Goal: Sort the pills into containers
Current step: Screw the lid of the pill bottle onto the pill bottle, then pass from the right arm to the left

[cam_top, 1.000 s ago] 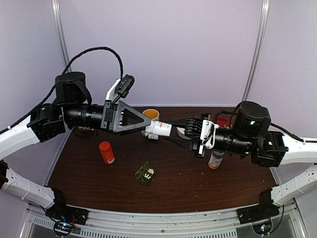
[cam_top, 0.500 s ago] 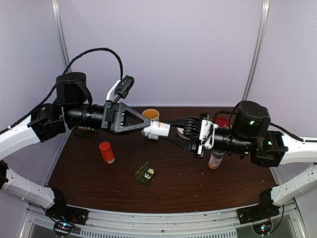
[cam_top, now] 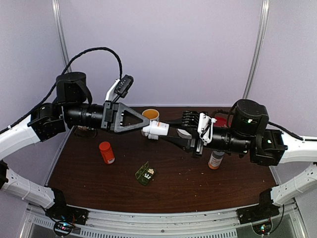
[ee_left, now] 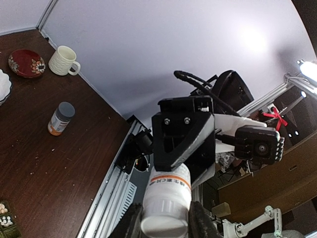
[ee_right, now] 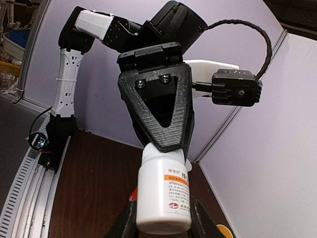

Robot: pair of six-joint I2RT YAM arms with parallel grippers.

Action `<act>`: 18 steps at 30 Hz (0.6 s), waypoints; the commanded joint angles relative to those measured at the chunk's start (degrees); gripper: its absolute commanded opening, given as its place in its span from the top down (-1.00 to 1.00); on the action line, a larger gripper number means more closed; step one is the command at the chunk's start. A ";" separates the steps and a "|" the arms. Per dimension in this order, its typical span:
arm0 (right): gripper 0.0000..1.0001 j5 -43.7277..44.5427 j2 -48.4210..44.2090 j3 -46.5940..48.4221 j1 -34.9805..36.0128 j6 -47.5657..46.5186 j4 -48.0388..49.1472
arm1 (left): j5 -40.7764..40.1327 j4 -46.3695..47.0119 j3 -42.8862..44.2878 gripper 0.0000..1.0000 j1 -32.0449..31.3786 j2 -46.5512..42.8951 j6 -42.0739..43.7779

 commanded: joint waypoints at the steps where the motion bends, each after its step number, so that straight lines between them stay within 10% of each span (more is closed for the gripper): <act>1: 1.00 -2.30 1.35 2.89 -1.37 11.61 0.86 | 1.95 1.98 1.35 0.92 -0.71 0.65 5.62; 8: 1.00 -4.88 0.31 1.33 -2.09 17.15 3.23 | 0.97 1.59 1.15 0.92 -0.68 0.14 6.38; 12: 1.00 -3.78 -0.04 0.39 -2.09 13.78 3.13 | 1.48 1.44 1.37 -0.10 -0.70 0.58 4.31; 18: 1.00 -2.88 0.07 0.81 -2.09 12.20 2.38 | 2.34 1.88 1.12 -0.51 -0.71 0.24 3.78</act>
